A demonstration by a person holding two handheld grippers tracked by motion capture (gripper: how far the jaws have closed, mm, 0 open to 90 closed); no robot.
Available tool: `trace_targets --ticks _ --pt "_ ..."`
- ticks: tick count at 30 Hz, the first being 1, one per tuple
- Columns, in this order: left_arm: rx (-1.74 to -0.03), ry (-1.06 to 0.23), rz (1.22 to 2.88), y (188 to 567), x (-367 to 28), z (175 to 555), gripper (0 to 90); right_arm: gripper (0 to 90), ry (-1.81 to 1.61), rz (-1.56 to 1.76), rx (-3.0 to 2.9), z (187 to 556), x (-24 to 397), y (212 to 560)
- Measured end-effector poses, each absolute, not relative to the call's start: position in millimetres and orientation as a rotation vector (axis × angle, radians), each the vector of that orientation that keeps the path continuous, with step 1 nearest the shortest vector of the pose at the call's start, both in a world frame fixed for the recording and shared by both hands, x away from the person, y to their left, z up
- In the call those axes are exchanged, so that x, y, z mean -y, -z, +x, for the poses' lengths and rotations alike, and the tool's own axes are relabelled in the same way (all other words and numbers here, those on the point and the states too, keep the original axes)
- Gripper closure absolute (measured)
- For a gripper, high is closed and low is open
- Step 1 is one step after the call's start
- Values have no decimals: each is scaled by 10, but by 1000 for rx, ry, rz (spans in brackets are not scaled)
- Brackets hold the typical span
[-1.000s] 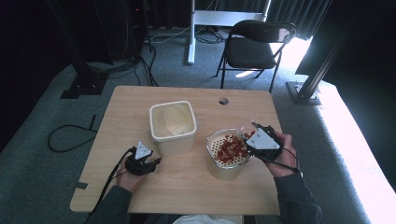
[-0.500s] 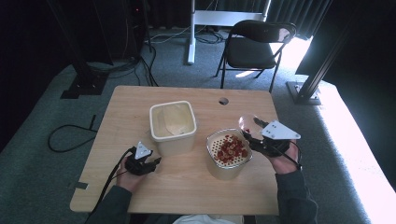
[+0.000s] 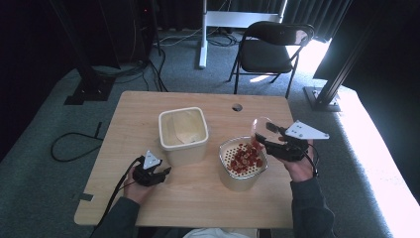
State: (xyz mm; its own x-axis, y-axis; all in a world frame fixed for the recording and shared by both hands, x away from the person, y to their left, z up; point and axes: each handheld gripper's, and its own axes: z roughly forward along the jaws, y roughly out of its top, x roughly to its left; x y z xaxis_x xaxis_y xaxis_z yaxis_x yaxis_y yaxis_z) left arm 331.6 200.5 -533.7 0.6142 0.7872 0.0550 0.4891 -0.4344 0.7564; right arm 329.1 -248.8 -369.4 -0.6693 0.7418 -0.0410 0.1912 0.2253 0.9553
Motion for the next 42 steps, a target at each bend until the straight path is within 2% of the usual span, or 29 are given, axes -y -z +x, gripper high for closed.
trace_targets --ticks 42 --pt "-993 -528 2115 5333 -2007 3323 507 418 -1551 703 -2174 3632 1443 3579"
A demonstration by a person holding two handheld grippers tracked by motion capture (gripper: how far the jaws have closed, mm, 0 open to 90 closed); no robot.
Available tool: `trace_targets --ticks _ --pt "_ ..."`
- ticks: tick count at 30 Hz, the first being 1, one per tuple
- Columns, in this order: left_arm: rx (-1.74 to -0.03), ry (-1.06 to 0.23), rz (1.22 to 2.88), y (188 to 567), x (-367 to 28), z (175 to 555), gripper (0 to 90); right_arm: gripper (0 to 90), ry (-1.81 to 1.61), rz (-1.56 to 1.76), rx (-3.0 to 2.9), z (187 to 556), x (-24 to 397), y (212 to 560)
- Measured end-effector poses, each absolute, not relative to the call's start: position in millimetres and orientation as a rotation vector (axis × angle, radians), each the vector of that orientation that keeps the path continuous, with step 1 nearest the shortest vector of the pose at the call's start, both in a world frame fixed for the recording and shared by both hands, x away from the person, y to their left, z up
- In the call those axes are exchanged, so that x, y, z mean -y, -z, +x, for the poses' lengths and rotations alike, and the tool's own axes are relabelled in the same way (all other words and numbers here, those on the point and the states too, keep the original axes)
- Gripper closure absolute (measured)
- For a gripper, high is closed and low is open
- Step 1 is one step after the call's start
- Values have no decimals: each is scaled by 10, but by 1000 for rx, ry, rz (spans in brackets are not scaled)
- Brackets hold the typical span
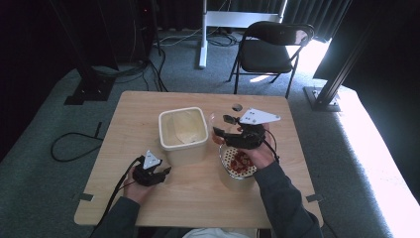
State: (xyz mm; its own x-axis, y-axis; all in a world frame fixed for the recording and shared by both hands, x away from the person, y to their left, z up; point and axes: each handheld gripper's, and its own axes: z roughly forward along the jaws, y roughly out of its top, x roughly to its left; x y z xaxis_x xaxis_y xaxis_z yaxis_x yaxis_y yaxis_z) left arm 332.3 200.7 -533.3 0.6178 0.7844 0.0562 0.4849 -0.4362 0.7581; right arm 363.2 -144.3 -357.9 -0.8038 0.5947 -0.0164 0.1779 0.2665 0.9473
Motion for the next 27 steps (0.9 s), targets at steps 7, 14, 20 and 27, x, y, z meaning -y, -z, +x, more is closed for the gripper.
trace_targets --ticks 7,14,20,27 --pt "-993 -528 2115 5332 -2010 3324 507 399 -1544 698 -2192 3712 1274 3568" --pt "-993 -529 2115 5331 -2012 3324 507 400 -1540 692 -2212 3791 1111 3551" --pt "-995 -529 2110 5330 -2011 3322 507 400 -1535 693 -2222 3860 966 3527" --pt "-995 -531 2108 5330 -2014 3323 507 400 -1518 708 -2241 3957 827 3525"
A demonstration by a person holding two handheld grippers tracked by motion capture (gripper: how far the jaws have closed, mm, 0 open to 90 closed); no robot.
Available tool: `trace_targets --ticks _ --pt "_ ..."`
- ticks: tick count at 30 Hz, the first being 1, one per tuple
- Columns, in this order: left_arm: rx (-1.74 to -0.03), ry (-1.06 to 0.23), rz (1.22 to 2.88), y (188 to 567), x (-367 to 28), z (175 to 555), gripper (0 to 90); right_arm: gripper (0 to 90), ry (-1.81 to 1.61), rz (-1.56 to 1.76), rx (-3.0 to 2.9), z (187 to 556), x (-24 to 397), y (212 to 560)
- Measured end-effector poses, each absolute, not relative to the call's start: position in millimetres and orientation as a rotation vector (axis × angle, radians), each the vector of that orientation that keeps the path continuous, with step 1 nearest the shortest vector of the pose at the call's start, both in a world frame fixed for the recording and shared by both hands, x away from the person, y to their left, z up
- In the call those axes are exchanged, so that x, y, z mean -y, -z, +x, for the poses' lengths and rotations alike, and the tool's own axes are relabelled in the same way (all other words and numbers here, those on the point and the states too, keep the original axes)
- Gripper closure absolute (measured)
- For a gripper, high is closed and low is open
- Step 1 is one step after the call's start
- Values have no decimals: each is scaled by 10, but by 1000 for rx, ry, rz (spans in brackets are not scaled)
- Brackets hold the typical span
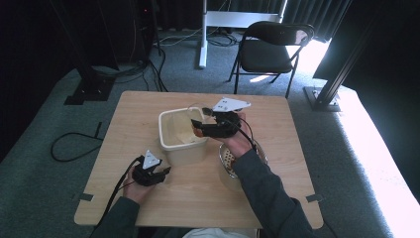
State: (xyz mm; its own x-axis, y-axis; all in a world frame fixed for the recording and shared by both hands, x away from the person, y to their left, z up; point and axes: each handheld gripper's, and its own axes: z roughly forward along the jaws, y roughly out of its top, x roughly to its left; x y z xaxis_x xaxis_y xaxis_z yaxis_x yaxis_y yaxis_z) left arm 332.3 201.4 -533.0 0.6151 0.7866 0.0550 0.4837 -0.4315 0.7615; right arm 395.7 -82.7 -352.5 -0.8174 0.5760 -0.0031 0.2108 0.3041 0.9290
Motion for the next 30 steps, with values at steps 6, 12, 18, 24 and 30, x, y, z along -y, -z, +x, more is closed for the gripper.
trace_targets --ticks 6,12,18,24,30 --pt "-995 -530 2109 5329 -2015 3322 507 398 -1506 729 -2251 4038 736 3526" --pt "-994 -532 2105 5329 -2017 3322 507 387 -1493 746 -2261 4130 652 3543" --pt "-995 -535 2107 5329 -2021 3322 507 307 -1457 768 -2276 4192 581 3588" --pt "-994 -537 2112 5331 -2023 3323 507 190 -1453 817 -2308 4263 584 3653" --pt "-994 -538 2112 5333 -2020 3322 507 178 -1468 828 -2302 4247 646 3640"
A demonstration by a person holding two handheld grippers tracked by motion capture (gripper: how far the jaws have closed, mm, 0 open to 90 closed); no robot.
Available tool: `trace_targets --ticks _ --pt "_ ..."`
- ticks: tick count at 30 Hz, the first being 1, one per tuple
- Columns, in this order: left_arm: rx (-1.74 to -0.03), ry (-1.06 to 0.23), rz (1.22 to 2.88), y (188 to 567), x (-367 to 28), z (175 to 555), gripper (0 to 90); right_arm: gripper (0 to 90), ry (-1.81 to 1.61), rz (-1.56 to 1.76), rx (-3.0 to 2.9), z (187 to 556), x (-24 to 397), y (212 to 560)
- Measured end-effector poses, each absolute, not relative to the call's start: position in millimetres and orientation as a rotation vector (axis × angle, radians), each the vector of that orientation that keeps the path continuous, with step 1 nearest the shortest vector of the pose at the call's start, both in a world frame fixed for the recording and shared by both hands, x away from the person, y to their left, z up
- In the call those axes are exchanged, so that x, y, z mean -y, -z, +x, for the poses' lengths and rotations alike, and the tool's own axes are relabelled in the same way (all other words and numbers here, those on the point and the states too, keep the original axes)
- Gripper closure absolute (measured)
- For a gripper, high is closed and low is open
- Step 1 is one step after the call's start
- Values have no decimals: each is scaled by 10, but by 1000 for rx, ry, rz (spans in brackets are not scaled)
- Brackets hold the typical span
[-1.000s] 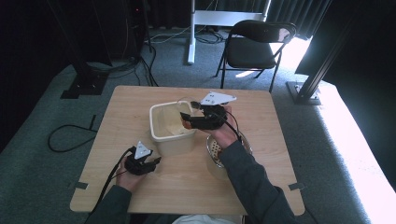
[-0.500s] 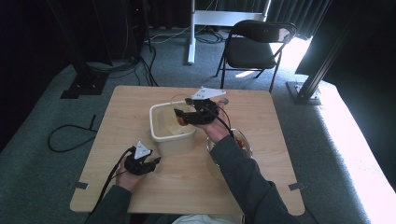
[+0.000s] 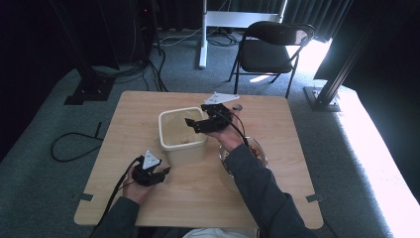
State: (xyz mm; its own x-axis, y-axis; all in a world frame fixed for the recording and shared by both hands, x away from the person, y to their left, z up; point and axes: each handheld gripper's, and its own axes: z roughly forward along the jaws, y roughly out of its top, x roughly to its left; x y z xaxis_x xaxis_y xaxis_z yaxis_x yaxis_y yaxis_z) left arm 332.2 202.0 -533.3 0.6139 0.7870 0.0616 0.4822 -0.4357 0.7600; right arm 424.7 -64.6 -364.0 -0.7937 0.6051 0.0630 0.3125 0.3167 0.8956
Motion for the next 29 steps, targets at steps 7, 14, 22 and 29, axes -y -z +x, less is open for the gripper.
trace_targets --ticks 7,14,22,29 --pt "-997 -534 2113 5335 -2017 3323 507 188 -1445 855 -2286 4201 791 3590" --pt "-1015 -523 2134 5358 -2021 3348 497 214 -1439 892 -2260 4119 995 3507" --pt "-1033 -516 2140 5378 -2023 3368 495 227 -1396 953 -2252 4095 1209 3527" --pt "-1036 -515 2141 5386 -2027 3379 494 228 -1369 1018 -2238 4124 1386 3566"
